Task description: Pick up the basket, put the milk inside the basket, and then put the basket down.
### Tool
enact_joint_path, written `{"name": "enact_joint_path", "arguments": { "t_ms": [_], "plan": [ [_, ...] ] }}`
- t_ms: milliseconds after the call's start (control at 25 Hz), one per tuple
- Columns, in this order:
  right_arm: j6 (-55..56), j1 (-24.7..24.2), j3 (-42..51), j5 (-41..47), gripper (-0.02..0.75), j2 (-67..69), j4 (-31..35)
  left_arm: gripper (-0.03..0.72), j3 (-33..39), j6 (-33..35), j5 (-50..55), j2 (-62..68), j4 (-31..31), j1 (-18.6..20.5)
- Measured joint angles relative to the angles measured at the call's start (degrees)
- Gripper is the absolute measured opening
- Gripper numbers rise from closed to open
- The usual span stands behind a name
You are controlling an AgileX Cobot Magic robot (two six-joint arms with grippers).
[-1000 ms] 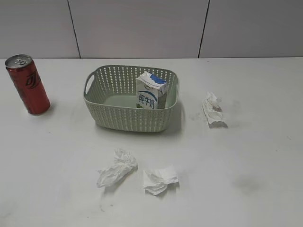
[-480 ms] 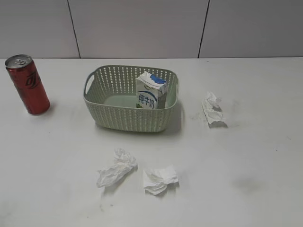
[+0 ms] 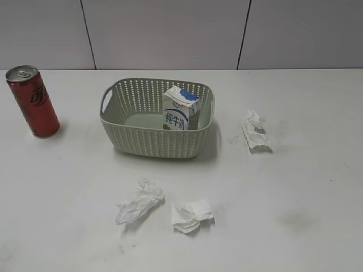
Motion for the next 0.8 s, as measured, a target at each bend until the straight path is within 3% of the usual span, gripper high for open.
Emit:
{"name": "enact_joint_path", "arguments": {
  "t_ms": [200, 320, 800],
  "plan": [
    [0.00, -2.49, 0.00, 0.00, 0.573, -8.28, 0.22, 0.563, 0.04, 0.00, -0.07, -6.51, 0.00, 10.31],
    [-0.06, -4.53, 0.00, 0.00, 0.573, -10.86, 0.28, 0.545, 0.04, 0.00, -0.12, -10.20, 0.00, 13.48],
    [-0.06, -4.98, 0.00, 0.00, 0.573, -11.13, 1.28, 0.519, 0.04, 0.00, -0.12, -13.26, 0.00, 14.71]
  ]
}}
